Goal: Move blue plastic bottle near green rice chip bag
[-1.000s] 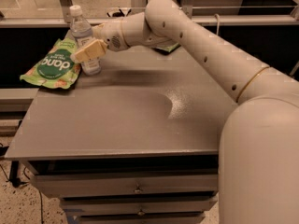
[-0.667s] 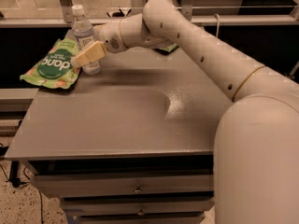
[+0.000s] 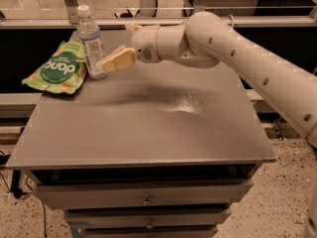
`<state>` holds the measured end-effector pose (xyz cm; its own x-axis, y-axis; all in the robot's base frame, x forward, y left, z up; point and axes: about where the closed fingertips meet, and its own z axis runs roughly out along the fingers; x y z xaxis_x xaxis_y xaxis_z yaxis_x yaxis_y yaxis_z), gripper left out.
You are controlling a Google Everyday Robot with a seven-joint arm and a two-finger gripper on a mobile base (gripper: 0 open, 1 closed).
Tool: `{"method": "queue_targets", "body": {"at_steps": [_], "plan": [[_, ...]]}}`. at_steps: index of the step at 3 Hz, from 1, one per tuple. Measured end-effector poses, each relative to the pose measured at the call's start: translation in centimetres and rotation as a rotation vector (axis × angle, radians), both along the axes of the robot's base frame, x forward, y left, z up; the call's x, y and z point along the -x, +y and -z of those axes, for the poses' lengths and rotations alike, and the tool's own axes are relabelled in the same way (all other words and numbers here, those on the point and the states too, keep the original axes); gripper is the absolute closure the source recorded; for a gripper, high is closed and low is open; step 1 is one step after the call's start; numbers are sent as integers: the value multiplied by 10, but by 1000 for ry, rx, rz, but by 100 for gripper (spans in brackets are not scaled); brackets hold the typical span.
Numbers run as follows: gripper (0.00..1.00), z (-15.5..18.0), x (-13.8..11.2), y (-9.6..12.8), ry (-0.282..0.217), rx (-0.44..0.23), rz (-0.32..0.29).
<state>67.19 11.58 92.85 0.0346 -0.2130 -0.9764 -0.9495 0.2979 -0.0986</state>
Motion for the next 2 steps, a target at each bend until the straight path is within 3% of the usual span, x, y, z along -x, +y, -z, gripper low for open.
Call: {"method": "queue_targets", "body": {"at_steps": [1, 2], "plan": [[0, -20, 38, -25, -89, -45, 88], [0, -17, 51, -47, -120, -45, 127]]}}
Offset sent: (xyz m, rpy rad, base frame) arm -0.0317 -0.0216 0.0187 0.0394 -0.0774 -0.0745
